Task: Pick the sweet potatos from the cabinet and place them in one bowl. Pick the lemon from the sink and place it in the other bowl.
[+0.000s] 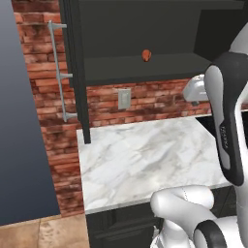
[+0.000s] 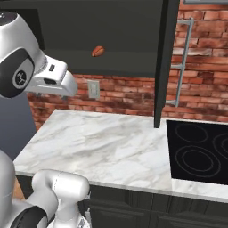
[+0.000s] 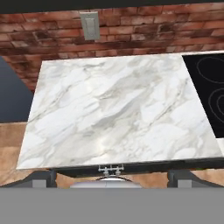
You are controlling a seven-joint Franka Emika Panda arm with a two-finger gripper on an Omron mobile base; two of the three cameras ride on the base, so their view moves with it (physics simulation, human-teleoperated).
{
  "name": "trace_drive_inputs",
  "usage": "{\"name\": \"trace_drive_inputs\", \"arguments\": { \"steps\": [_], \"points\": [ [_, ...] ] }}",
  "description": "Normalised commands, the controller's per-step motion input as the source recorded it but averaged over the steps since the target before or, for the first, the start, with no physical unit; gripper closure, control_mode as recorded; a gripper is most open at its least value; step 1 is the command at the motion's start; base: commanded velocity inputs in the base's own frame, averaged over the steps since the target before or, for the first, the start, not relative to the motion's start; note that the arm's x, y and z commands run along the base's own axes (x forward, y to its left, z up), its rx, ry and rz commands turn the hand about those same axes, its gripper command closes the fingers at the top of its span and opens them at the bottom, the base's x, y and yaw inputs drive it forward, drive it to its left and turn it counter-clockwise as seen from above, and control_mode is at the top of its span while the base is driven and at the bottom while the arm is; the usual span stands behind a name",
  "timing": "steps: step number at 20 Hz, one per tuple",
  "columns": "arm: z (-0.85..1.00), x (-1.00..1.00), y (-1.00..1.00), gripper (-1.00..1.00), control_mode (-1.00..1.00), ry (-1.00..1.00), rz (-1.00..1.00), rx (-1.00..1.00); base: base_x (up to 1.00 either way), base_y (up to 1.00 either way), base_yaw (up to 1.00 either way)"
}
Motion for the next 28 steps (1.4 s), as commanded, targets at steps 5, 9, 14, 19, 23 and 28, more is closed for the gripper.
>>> {"name": "trace_drive_inputs", "arguments": {
  "steps": [5,9,14,19,23,28],
  "points": [
    [0.06,0.01,0.0,-1.0,-1.0,-0.1,0.0,0.0,0.0,0.0,0.0],
    [0.08,0.19,0.05,-1.0,-1.0,-0.15,0.0,0.0,0.0,0.0,0.0],
    [0.16,0.21,0.0,-1.0,-1.0,-0.15,0.0,0.0,0.0,0.0,0.0],
    [0.18,0.3,0.0,-1.0,-1.0,-0.12,0.0,0.0,0.0,0.0,0.0],
    [0.09,0.32,0.07,-1.0,-1.0,-0.07,-0.01,0.0,0.0,0.0,0.0],
    [0.02,0.37,0.09,-1.0,-1.0,-0.03,-0.01,0.0,0.0,0.0,0.0]
  ]
}}
